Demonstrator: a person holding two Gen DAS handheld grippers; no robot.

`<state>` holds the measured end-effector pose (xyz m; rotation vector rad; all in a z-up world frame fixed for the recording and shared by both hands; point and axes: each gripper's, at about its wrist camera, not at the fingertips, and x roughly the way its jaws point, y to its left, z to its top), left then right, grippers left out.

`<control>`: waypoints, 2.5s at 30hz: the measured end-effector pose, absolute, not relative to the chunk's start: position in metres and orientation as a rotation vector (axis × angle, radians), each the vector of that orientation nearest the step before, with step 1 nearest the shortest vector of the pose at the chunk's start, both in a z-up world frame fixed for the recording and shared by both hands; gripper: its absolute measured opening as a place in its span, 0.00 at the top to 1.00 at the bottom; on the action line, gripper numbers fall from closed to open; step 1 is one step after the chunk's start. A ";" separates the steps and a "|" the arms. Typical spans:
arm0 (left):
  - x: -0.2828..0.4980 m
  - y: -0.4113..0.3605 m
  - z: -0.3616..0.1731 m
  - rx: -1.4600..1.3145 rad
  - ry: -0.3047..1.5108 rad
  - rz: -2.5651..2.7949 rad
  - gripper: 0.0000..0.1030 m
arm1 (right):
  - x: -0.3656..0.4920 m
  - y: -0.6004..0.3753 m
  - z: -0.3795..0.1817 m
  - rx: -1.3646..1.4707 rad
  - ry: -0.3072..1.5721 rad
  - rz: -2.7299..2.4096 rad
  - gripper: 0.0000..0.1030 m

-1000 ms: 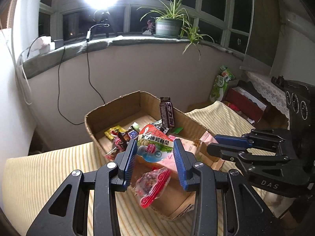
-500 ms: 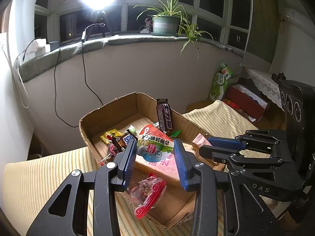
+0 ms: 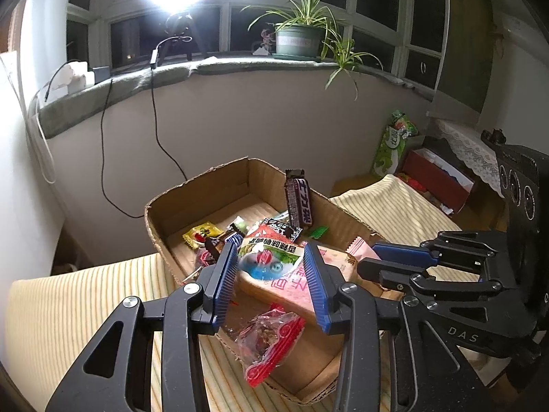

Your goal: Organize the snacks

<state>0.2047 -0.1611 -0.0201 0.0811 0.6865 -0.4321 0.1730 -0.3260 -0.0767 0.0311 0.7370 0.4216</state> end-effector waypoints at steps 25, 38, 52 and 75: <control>0.201 -0.152 -0.016 0.053 0.689 -0.382 0.27 | 0.166 -0.332 -0.073 0.026 0.724 0.373 0.14; 0.181 -0.143 -0.005 0.033 0.662 -0.366 0.27 | 0.153 -0.333 -0.058 0.033 0.704 0.354 0.14; 0.129 -0.126 0.004 -0.010 0.620 -0.293 0.22 | 0.118 -0.329 -0.040 0.015 0.657 0.328 0.06; 0.082 -0.112 0.003 -0.006 0.599 -0.246 0.21 | 0.081 -0.331 -0.036 0.051 0.652 0.302 0.00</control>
